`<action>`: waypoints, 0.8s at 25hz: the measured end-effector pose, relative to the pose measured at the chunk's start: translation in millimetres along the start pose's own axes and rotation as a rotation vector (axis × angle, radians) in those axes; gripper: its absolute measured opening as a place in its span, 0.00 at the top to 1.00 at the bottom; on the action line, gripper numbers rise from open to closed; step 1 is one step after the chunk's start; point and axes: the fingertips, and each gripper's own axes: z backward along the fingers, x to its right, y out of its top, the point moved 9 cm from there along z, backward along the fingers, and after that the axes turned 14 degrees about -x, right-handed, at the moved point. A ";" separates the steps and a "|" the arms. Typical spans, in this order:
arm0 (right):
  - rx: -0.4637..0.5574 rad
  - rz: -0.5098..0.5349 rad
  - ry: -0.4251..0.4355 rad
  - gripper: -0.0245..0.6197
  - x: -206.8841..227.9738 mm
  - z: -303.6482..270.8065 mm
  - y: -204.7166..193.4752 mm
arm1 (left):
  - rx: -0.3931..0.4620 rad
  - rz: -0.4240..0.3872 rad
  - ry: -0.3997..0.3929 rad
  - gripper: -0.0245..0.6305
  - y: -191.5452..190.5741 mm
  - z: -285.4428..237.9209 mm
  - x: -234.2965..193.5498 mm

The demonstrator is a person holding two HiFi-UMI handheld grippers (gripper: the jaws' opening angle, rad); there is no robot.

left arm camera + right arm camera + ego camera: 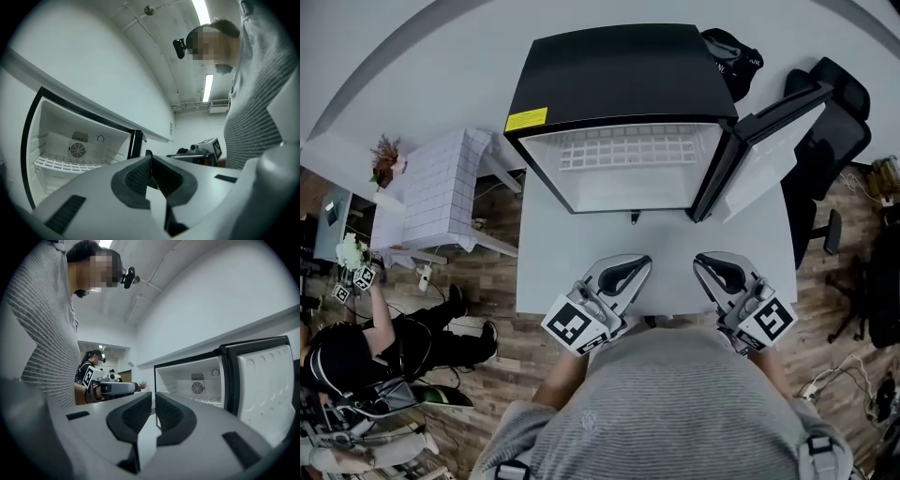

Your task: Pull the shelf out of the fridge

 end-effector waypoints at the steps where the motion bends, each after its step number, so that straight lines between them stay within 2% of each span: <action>1: 0.001 -0.002 -0.009 0.94 -0.1 -1.7 0.8 | -0.002 -0.002 -0.007 0.94 1.0 -0.4 -2.2; 8: 0.009 -0.003 -0.028 0.94 0.1 -17.1 6.2 | -0.009 0.009 -0.027 0.95 1.5 1.9 -17.9; 15: 0.001 0.001 -0.029 0.94 3.2 -26.7 8.6 | -0.006 0.116 -0.054 0.94 -5.6 -4.7 -33.7; 20: -0.010 0.004 -0.032 0.94 6.4 -31.6 8.4 | -0.013 0.099 -0.067 0.94 -4.8 -13.0 -34.9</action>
